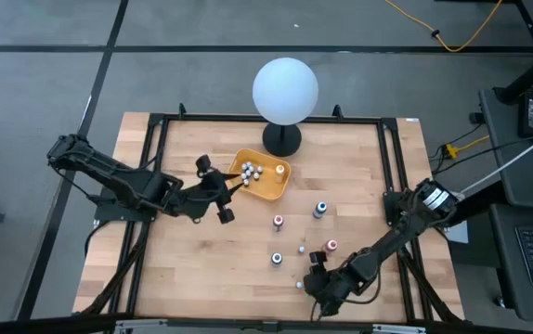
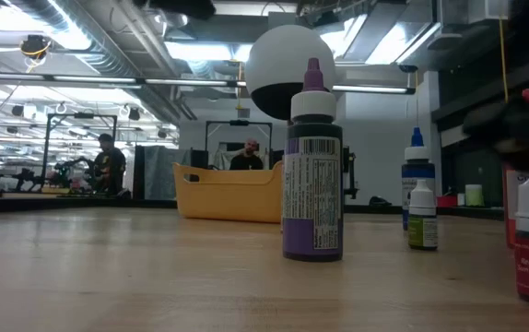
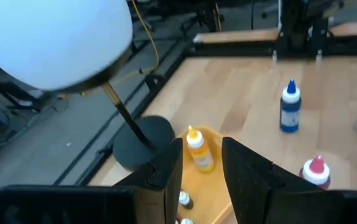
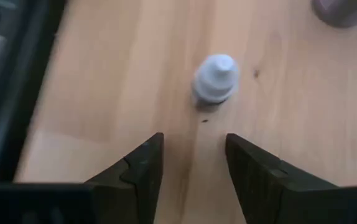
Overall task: Pick & Place food coloring
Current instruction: Put the small red food coloring bottle into the yellow bin
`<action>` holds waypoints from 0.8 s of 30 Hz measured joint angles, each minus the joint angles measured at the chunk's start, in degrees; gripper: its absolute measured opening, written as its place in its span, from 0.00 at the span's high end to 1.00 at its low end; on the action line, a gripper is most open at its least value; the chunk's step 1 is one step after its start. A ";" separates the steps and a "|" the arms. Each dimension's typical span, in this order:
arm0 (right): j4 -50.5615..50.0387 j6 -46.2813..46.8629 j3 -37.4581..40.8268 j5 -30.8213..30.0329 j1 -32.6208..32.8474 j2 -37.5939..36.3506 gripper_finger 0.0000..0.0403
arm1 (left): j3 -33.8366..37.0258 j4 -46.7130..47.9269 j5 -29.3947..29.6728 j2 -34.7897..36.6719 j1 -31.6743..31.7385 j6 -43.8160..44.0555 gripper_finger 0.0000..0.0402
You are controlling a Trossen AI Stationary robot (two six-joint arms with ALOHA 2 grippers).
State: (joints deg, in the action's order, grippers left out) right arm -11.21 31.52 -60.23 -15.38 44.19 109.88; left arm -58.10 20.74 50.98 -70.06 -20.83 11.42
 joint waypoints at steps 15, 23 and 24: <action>5.81 -0.50 0.07 -3.01 -2.11 1.69 0.43 | -0.14 0.26 4.49 -1.05 -4.32 2.97 0.73; 8.68 -1.95 0.00 -1.52 -3.19 2.72 0.52 | -0.16 0.06 4.49 -1.36 -4.58 3.48 0.73; 8.72 -1.98 0.00 -1.57 -3.19 2.81 0.54 | -0.16 0.06 4.59 -1.36 -4.60 3.48 0.73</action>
State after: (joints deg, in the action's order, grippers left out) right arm -2.49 29.54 -60.23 -16.95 40.99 112.69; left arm -58.26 20.80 55.57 -71.42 -25.43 14.90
